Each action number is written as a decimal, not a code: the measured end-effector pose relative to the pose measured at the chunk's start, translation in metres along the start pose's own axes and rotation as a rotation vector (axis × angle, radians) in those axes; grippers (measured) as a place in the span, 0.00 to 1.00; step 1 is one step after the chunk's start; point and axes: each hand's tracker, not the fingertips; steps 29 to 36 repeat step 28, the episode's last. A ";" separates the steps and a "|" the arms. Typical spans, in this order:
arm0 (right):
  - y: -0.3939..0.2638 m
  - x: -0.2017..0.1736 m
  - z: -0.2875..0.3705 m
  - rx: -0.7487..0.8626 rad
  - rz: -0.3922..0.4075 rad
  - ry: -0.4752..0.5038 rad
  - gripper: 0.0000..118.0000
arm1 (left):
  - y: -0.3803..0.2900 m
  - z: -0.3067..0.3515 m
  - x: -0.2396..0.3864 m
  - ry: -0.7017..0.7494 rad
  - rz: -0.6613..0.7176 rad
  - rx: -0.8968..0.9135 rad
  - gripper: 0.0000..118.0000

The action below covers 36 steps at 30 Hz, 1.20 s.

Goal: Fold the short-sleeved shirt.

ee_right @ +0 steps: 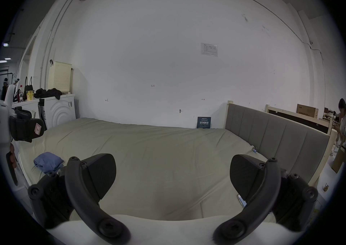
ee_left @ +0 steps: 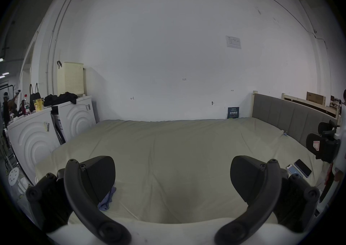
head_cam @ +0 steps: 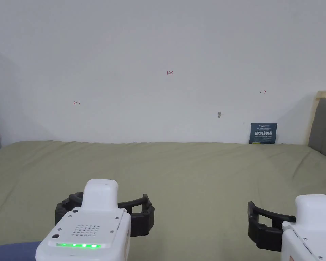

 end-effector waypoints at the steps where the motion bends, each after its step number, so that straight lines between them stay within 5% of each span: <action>1: 0.000 0.000 0.000 0.000 -0.001 0.000 1.00 | 0.000 0.000 0.000 -0.005 -0.006 -0.001 1.00; 9: -0.001 -0.003 0.001 -0.008 0.008 0.011 1.00 | -0.002 -0.008 0.002 0.015 0.028 -0.013 1.00; 15: 0.000 -0.002 0.001 -0.010 0.011 0.009 1.00 | 0.001 -0.013 -0.014 -0.128 0.144 -0.124 1.00; 20: 0.000 -0.002 0.000 -0.013 0.009 0.004 1.00 | -0.005 -0.008 -0.007 0.014 0.052 -0.049 1.00; 36: -0.001 -0.002 0.000 -0.018 0.009 0.004 1.00 | -0.007 -0.003 -0.005 -0.026 0.024 -0.015 1.00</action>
